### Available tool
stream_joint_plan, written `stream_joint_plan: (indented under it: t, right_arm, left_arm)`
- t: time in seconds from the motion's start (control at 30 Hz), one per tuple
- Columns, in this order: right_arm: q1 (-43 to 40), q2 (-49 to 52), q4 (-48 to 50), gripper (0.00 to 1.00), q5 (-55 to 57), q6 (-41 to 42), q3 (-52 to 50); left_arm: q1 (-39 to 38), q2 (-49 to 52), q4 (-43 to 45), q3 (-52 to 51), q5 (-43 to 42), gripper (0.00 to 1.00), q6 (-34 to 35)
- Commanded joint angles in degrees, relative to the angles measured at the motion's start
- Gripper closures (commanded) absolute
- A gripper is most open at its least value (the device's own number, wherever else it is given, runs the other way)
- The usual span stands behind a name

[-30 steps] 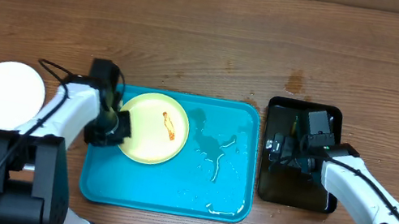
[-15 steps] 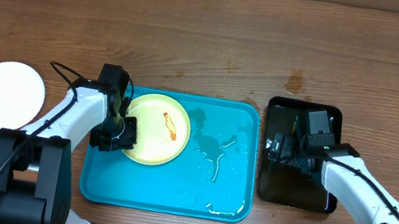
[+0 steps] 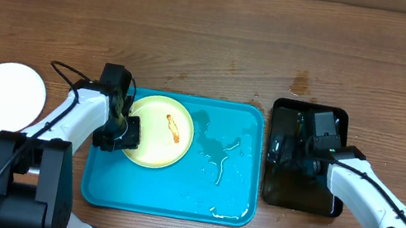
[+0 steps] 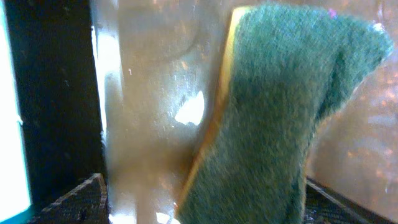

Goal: Clean dirty plates on tray and stack at the side
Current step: 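Dip the sponge in the black water tray with right gripper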

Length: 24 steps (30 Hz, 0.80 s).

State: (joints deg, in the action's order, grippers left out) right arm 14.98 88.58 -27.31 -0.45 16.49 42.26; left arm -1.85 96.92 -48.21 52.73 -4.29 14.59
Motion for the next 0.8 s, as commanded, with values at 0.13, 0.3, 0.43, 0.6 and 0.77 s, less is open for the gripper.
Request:
stream_joint_plan:
  t: [0.13, 0.3, 0.43, 0.6, 0.77]
  right_arm:
    - [-0.2, 0.2, -4.4, 0.24, 7.8, 11.0, -0.7]
    - [-0.2, 0.2, -3.2, 0.67, 8.3, 11.0, -2.4]
    - [-0.2, 0.2, -3.0, 0.96, 8.4, 11.0, -2.5]
    - [-0.2, -0.1, -9.1, 0.44, 8.3, 10.1, 1.8]
    - [-0.2, -0.1, -12.5, 0.07, 8.4, 7.3, 6.5]
  left_arm:
    - [-0.1, 0.8, 0.3, -0.6, -0.2, 0.69, -0.5]
    - [-0.1, 0.8, 0.2, -0.6, -0.2, 0.77, -0.5]
    - [-0.1, 0.8, 0.3, -0.6, 0.0, 0.82, -0.5]
    - [-0.1, 0.8, 1.4, -1.3, -0.2, 0.79, -0.4]
    - [-0.1, 0.8, 2.4, -2.2, -0.3, 0.72, -0.2]
